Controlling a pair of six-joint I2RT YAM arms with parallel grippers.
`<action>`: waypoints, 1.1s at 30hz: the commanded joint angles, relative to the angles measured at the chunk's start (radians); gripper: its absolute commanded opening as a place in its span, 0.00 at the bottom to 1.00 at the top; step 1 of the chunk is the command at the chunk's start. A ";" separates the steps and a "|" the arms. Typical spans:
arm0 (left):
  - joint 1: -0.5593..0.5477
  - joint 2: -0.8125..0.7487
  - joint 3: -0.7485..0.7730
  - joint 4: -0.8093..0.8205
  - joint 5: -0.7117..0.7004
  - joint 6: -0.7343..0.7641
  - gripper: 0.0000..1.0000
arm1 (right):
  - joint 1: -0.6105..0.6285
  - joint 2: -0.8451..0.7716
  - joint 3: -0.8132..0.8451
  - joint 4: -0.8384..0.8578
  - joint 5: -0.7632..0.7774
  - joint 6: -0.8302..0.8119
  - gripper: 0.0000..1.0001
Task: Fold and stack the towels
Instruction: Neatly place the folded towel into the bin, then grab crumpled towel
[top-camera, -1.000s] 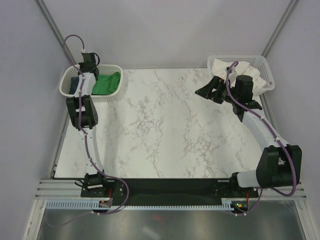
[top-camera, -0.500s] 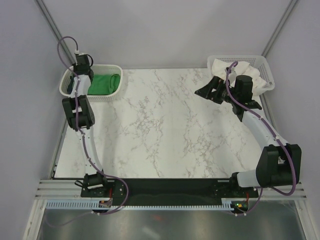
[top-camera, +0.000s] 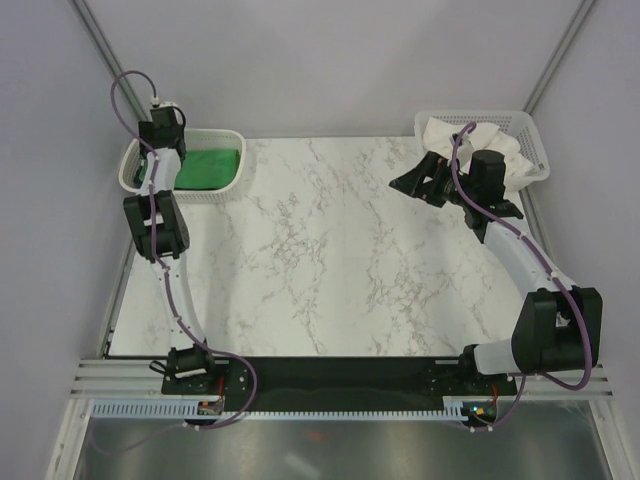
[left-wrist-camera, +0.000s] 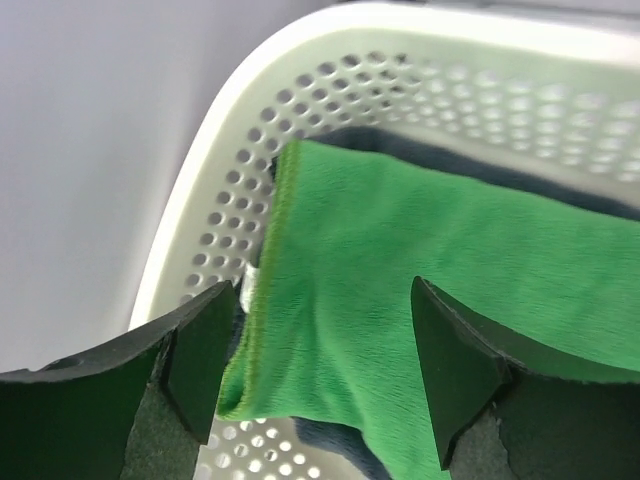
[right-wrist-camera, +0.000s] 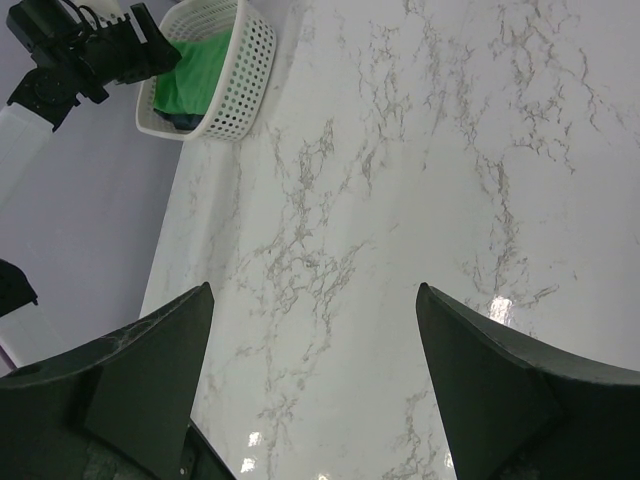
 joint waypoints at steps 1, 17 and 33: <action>-0.045 -0.145 0.057 0.030 0.066 -0.054 0.79 | 0.002 -0.014 -0.009 0.036 -0.004 -0.004 0.91; -0.566 -0.679 -0.306 -0.166 0.428 -0.434 1.00 | -0.018 -0.008 0.263 -0.166 0.508 -0.027 0.90; -0.620 -1.198 -0.955 -0.183 0.973 -0.632 1.00 | -0.078 0.691 0.963 -0.482 0.830 -0.297 0.89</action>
